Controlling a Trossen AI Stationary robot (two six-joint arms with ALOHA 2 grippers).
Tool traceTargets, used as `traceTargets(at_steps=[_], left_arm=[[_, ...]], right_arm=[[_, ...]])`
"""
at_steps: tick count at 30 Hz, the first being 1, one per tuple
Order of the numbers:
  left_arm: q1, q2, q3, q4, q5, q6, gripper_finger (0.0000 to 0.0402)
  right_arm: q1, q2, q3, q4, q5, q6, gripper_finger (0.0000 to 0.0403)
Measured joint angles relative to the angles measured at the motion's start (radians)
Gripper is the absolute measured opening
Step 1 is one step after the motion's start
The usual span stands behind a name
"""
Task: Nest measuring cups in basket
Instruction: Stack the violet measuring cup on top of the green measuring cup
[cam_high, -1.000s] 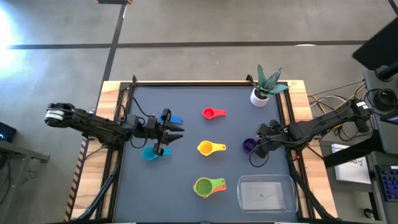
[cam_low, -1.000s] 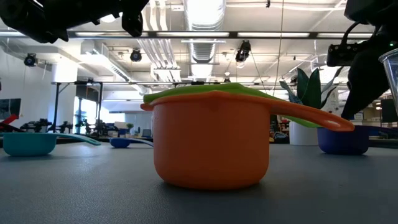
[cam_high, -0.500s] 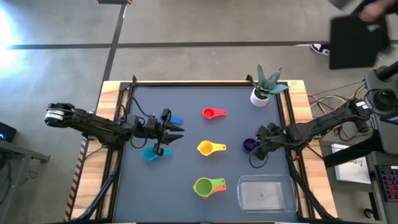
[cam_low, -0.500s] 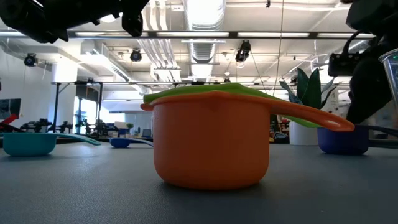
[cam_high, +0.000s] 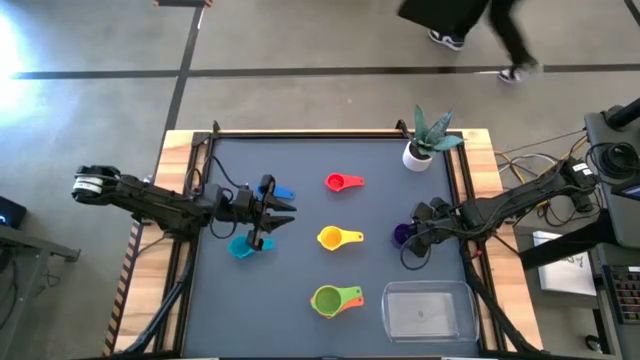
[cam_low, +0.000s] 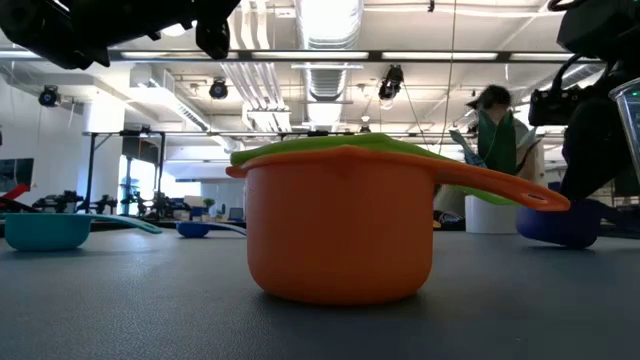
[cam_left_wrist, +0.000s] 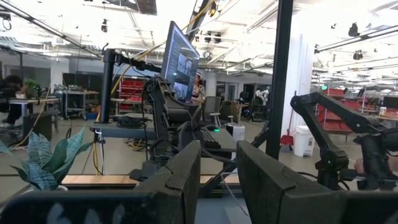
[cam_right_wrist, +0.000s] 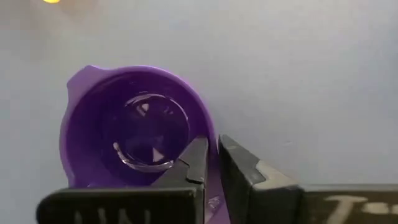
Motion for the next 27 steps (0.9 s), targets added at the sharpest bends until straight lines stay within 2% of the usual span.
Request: traceTargets(at_steps=[12,19,27], left_arm=[[0.000,0.000,0.000,0.000,0.000,0.000,0.0086],[0.000,0.000,0.000,0.000,0.000,0.000,0.0086],[0.000,0.000,0.000,0.000,0.000,-0.007,0.0086]], right_arm=[[0.000,0.006,0.165,0.007,0.008,-0.011,0.0009],[0.000,0.068,0.205,0.038,0.007,-0.002,0.0009],[0.000,0.171,0.205,0.299,-0.072,0.016,0.0009]])
